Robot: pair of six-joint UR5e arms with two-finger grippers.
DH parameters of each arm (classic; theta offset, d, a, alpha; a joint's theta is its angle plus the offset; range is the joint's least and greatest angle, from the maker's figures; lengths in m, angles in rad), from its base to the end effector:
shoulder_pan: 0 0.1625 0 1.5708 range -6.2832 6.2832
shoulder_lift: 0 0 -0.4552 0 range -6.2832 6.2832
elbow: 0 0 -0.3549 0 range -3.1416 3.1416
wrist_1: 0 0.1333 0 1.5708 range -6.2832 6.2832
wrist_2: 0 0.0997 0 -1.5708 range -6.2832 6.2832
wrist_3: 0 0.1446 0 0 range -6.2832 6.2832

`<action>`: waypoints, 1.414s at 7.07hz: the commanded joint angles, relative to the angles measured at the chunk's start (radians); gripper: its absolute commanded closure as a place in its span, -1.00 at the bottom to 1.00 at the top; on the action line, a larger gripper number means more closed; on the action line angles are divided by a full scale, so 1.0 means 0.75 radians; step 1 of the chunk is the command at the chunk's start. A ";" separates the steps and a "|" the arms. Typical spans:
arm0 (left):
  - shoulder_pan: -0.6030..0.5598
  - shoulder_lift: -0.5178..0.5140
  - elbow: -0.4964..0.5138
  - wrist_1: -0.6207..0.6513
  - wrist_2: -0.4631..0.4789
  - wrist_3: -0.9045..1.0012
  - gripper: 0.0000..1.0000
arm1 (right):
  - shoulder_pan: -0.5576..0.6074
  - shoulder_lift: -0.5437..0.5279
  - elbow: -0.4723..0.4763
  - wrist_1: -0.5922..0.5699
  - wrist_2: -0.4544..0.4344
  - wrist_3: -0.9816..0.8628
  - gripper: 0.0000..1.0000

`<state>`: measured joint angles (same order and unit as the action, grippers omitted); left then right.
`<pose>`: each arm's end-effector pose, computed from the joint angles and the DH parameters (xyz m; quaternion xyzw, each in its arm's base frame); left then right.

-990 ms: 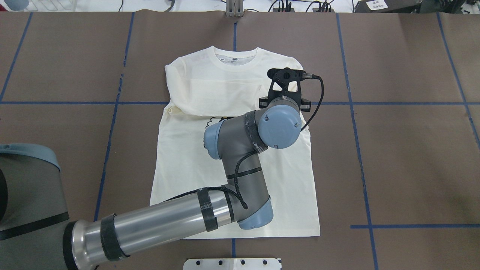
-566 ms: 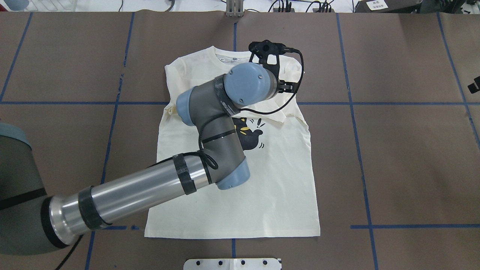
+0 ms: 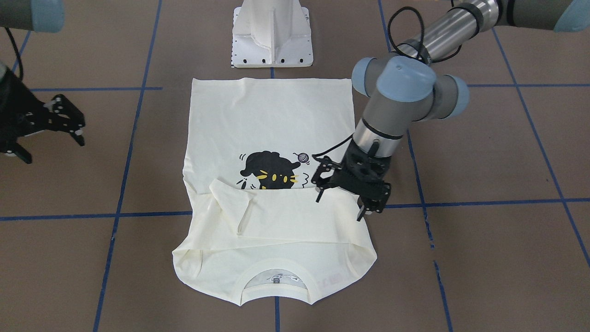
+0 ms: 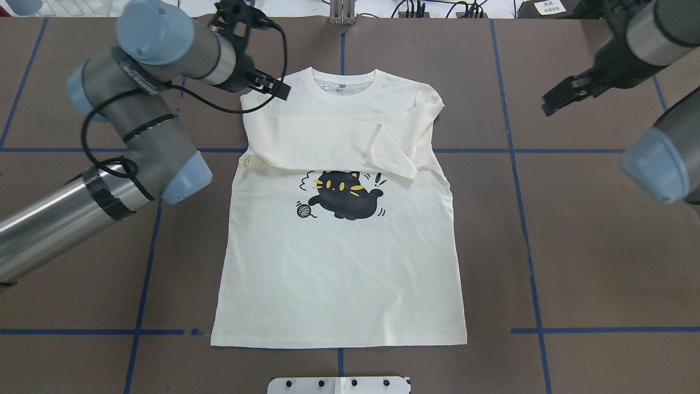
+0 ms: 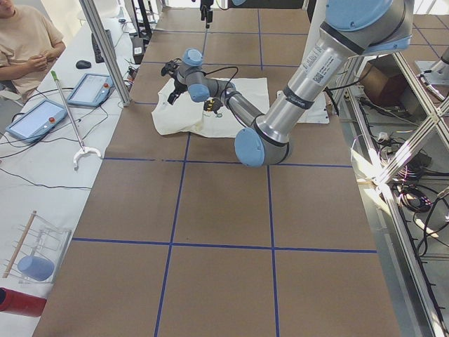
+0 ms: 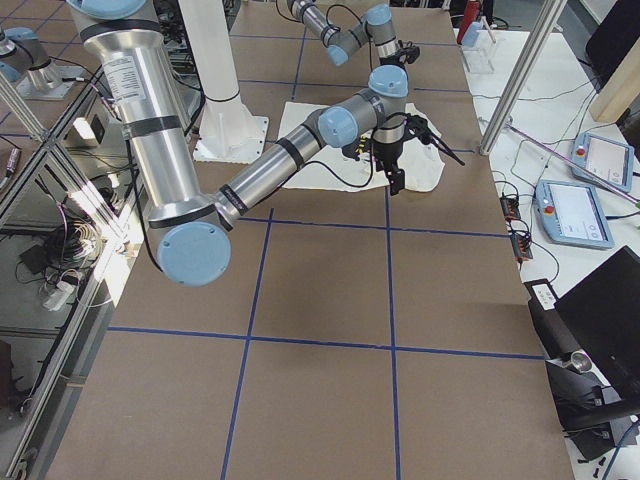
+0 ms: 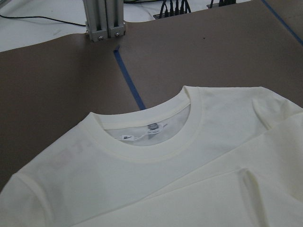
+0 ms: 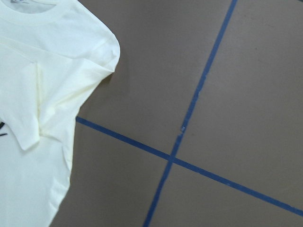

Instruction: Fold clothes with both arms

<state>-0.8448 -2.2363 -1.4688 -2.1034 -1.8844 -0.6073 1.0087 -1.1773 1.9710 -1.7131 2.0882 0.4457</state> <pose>0.4309 -0.6190 0.3052 0.3220 0.4230 0.1312 0.8368 -0.2562 -0.5227 0.3694 0.1538 -0.3616 -0.1350 0.9096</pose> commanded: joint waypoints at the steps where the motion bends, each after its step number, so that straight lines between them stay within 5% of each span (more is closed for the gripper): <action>1: -0.214 0.159 -0.064 0.011 -0.101 0.366 -1.00 | -0.276 0.201 -0.081 0.000 -0.264 0.315 -0.91; 3: -0.287 0.204 -0.068 0.000 -0.246 0.421 -1.00 | -0.416 0.425 -0.338 0.008 -0.486 0.493 -0.74; 6: -0.287 0.225 -0.071 -0.008 -0.249 0.419 -1.00 | -0.547 0.673 -0.886 0.353 -0.694 0.651 -0.51; 10: -0.285 0.225 -0.066 -0.010 -0.249 0.403 -1.00 | -0.647 0.698 -0.977 0.349 -0.839 0.647 -0.08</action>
<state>-1.0592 -2.0676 -1.5189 -2.1107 -2.0709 -0.3024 0.5435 -0.6526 1.2585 -1.4503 1.4970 0.9409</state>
